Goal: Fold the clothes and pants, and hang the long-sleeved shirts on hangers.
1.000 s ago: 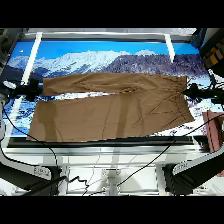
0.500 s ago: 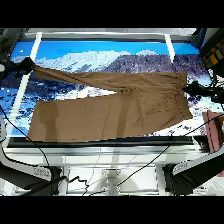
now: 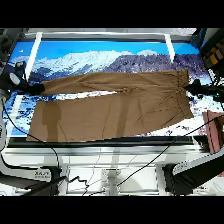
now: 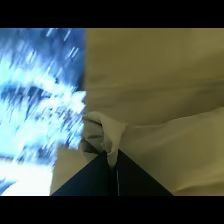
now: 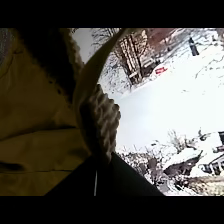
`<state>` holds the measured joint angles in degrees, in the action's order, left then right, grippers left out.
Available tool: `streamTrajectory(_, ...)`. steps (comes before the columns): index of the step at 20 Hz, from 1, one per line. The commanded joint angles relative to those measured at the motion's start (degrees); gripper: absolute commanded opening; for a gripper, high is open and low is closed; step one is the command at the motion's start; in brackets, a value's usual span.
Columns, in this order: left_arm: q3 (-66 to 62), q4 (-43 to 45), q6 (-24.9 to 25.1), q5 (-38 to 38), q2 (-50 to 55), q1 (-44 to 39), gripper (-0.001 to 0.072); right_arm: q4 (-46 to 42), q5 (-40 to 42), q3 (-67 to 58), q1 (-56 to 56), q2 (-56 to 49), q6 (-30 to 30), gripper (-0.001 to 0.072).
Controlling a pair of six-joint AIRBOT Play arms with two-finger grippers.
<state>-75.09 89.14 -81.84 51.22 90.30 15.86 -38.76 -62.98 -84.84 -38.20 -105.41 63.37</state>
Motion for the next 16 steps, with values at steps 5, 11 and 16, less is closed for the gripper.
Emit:
streamTrajectory(5,6.1,11.8,-7.8,-3.0,-1.9,0.0,0.0042,-2.4,-0.1,0.0,0.0,0.0,0.1,0.0036)
streamTrajectory(11,4.0,11.8,-14.7,-8.7,-2.1,0.3,0.0661,-2.4,-0.5,0.0,0.0,0.0,0.2,0.0036)
streamTrajectory(16,-1.6,-5.0,-14.9,-12.1,0.9,4.2,0.065,-2.5,-0.3,0.0,0.0,0.0,0.0,0.0036)
